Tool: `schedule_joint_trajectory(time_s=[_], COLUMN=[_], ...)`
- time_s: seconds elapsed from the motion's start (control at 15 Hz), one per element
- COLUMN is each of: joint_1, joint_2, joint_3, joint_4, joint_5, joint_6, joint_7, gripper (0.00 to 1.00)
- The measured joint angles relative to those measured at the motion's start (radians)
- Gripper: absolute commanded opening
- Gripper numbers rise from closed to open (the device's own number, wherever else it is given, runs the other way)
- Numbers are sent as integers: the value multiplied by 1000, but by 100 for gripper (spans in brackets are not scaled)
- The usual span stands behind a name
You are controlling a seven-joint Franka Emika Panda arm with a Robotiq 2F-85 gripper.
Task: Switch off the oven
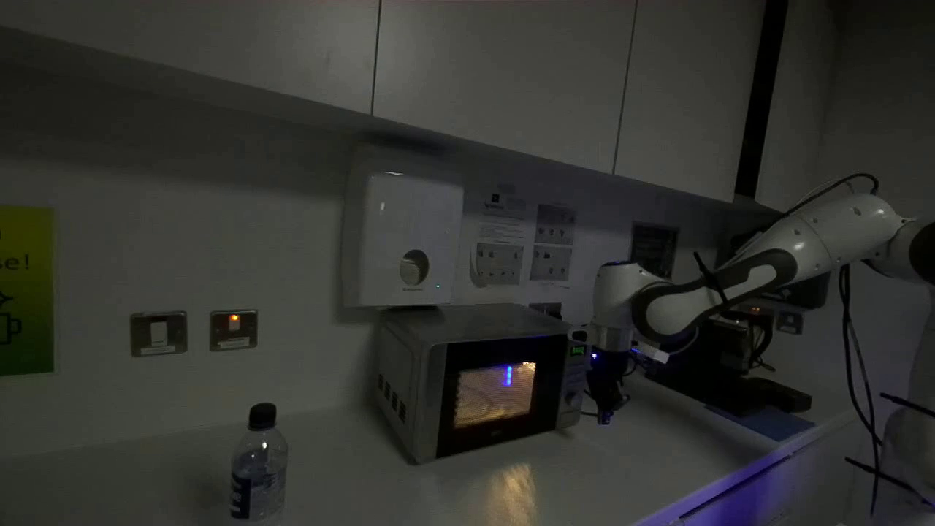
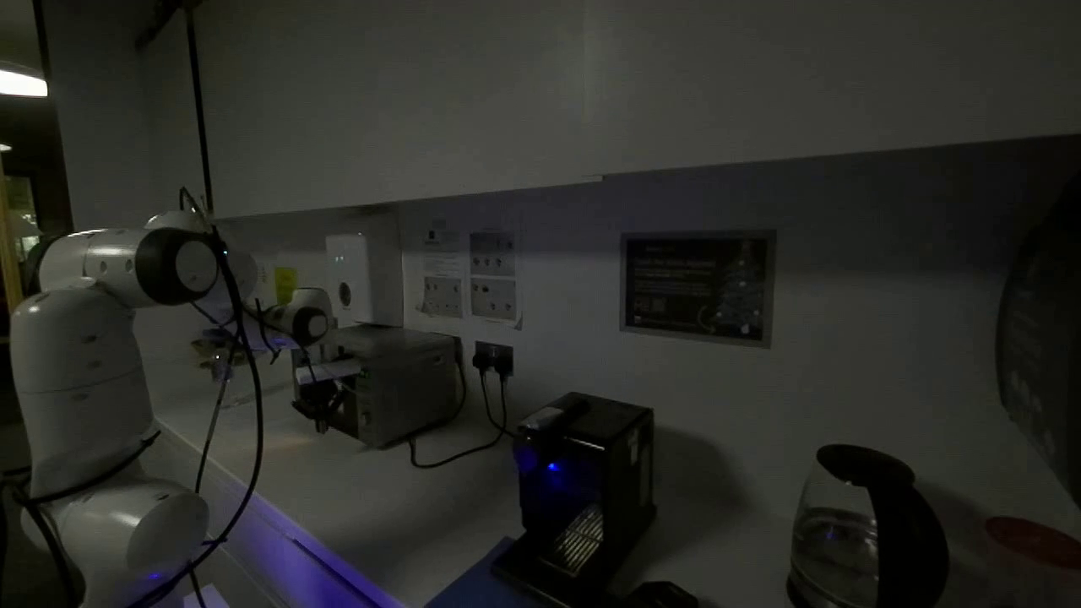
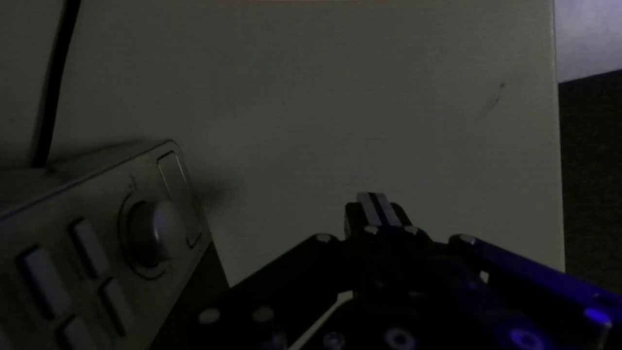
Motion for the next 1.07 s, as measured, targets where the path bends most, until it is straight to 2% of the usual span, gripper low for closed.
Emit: schedule_joint_trajectory(time_s=[0.47, 1.07], joint_1=[28, 37], joint_2=[-2, -24], joint_3=[60, 76], joint_4=[0, -2], joint_5=[-124, -378], joint_6=[-4, 4], joint_7=[48, 300], gripper=[0, 0])
